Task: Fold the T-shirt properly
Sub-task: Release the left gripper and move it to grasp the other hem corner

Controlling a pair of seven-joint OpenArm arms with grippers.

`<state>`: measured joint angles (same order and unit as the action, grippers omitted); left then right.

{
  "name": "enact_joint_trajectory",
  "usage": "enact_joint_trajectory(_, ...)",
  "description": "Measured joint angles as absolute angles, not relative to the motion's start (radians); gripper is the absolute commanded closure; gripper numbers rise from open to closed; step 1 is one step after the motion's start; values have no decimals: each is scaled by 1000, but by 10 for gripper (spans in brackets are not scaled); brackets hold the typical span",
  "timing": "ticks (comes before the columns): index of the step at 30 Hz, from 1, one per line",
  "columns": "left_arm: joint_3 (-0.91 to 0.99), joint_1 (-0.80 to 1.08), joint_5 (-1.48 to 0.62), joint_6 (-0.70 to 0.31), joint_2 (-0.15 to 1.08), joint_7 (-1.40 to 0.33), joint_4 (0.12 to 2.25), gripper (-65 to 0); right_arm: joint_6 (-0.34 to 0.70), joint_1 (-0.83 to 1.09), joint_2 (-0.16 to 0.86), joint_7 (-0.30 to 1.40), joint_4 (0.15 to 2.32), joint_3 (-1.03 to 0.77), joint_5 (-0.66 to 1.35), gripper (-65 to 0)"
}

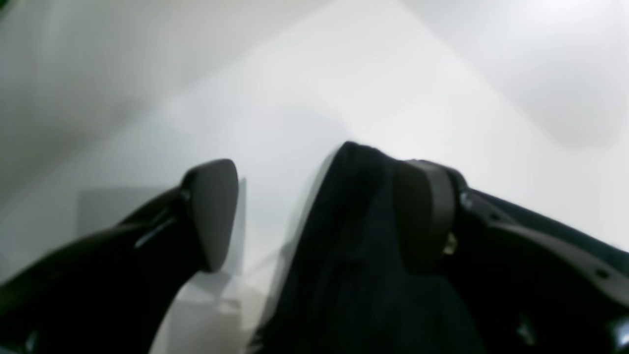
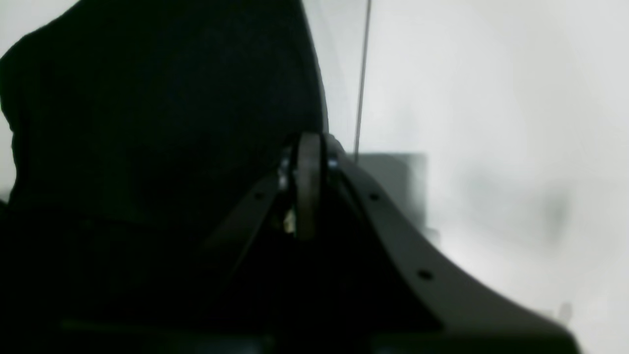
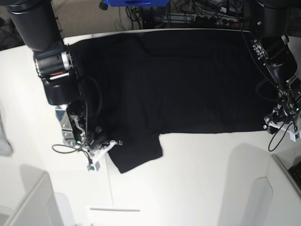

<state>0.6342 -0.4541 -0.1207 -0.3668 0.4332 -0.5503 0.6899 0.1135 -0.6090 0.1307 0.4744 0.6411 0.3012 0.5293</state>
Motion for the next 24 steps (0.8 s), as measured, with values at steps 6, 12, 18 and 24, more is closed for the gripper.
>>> enact_joint_trajectory(6, 558, -504, -124, -367, 439, -476, 587, -471, 114, -609, 131, 474, 641, 301, 530, 0)
enact_joint_trajectory(12, 474, -513, -136, -366, 435, -409, 550, -469, 114, -609, 131, 474, 641, 301, 530, 0)
enact_joint_trajectory(18, 474, -510, -142, -365, 438, -399, 542, -347, 114, -609, 131, 474, 641, 301, 530, 0)
enact_joint_trajectory(24, 477, -492, -150, -364, 441, -387, 545, -123, 114, -609, 131, 474, 641, 301, 530, 0)
